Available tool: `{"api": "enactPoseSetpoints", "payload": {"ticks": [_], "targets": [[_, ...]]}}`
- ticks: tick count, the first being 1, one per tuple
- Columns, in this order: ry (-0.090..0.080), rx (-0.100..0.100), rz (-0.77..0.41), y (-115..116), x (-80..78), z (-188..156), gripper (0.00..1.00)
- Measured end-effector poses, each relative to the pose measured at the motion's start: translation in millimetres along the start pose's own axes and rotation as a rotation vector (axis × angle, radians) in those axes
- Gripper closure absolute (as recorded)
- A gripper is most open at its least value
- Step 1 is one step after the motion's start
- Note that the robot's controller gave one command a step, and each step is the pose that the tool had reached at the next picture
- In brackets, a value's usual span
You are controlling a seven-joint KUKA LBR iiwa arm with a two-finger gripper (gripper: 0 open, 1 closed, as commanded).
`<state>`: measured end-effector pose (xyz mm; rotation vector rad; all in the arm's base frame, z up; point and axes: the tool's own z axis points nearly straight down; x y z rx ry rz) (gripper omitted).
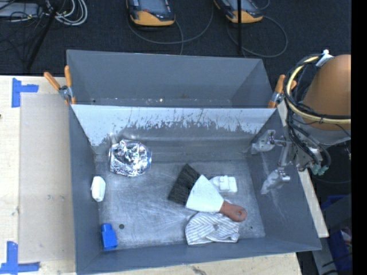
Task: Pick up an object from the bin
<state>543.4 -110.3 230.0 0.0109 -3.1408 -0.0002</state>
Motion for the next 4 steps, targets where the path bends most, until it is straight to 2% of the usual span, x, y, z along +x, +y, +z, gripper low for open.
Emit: {"api": "enactPoseSetpoints", "payload": {"ticks": [1, 2, 3, 4], "targets": [[-0.009, 0.003, -0.037, 17.7, -4.4, 33.7, 0.0], [-0.006, -0.001, -0.037, 31.4, -8.5, 95.3, 0.0], [0.0, 0.0, 0.047, 33.8, -8.5, 129.4, 1.0], [0.0, 0.0, 0.047, 33.8, -8.5, 129.4, 1.0]]}}
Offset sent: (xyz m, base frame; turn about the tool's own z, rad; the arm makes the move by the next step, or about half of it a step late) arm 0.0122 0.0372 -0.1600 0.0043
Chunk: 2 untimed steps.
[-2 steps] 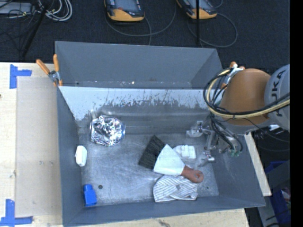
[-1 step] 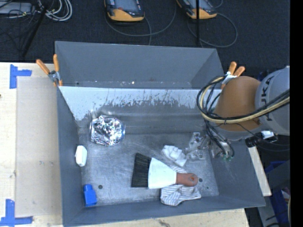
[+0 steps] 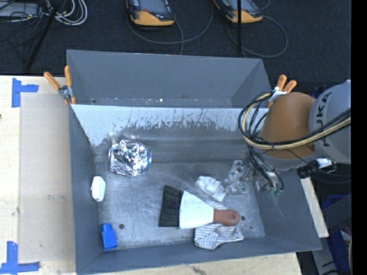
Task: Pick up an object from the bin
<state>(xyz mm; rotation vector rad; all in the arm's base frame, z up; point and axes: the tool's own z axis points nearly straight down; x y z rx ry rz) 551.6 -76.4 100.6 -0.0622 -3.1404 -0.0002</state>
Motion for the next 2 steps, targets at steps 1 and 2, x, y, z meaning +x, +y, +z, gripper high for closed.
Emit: {"api": "enactPoseSetpoints", "payload": {"ticks": [1, 2], "targets": [[0.006, 0.0, -0.019, 7.5, -11.8, -26.1, 1.0], [0.001, -0.001, -0.006, 1.2, -1.1, -68.5, 1.0]]}}
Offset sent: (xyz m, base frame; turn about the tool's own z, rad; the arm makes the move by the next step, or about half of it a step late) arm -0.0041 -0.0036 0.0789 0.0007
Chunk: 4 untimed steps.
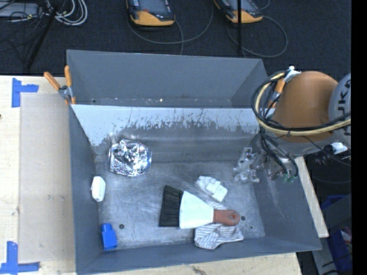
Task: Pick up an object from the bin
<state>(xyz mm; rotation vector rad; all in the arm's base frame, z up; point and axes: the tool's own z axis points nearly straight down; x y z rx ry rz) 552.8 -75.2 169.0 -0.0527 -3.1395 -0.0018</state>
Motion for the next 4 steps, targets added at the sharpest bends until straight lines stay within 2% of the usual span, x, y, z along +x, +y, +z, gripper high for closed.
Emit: {"api": "enactPoseSetpoints", "payload": {"ticks": [1, 2, 3, 4], "targets": [[-0.003, 0.001, 0.002, -7.3, -18.2, -26.5, 1.0], [0.003, 0.0, -0.03, -1.0, -17.4, -75.6, 1.0], [-0.002, 0.001, -0.146, -37.1, 22.1, 24.1, 0.0], [0.001, 0.0, -0.146, -39.8, 24.9, 26.0, 0.0]]}}
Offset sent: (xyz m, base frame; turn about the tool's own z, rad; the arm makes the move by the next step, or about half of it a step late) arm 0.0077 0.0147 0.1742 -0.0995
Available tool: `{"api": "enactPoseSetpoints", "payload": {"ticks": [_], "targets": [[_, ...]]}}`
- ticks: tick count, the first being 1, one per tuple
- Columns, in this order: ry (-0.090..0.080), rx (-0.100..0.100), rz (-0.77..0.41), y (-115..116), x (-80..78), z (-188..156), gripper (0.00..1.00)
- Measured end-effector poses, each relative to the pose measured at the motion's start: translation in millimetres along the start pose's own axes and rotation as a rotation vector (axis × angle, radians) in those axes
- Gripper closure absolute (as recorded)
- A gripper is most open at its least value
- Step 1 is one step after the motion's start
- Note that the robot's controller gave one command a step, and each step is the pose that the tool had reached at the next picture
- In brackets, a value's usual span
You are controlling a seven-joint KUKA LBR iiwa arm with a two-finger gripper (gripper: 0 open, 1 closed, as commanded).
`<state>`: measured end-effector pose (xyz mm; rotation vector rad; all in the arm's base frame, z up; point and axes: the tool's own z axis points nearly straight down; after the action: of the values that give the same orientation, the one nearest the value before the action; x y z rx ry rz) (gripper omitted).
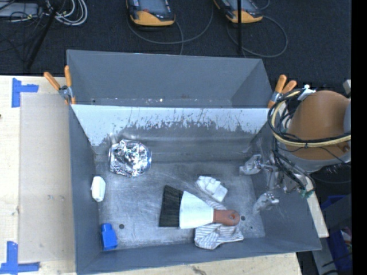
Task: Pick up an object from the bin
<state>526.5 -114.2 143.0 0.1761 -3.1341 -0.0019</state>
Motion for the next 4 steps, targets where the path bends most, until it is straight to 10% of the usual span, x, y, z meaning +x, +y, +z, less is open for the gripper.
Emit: {"api": "enactPoseSetpoints", "payload": {"ticks": [1, 2, 4], "targets": [[-0.013, 0.007, -0.065, 34.7, -8.8, 64.0, 1.0], [-0.013, 0.007, -0.066, 34.7, -8.8, 64.0, 1.0], [0.002, -0.001, -0.117, 32.4, 5.8, -48.8, 1.0]]}}
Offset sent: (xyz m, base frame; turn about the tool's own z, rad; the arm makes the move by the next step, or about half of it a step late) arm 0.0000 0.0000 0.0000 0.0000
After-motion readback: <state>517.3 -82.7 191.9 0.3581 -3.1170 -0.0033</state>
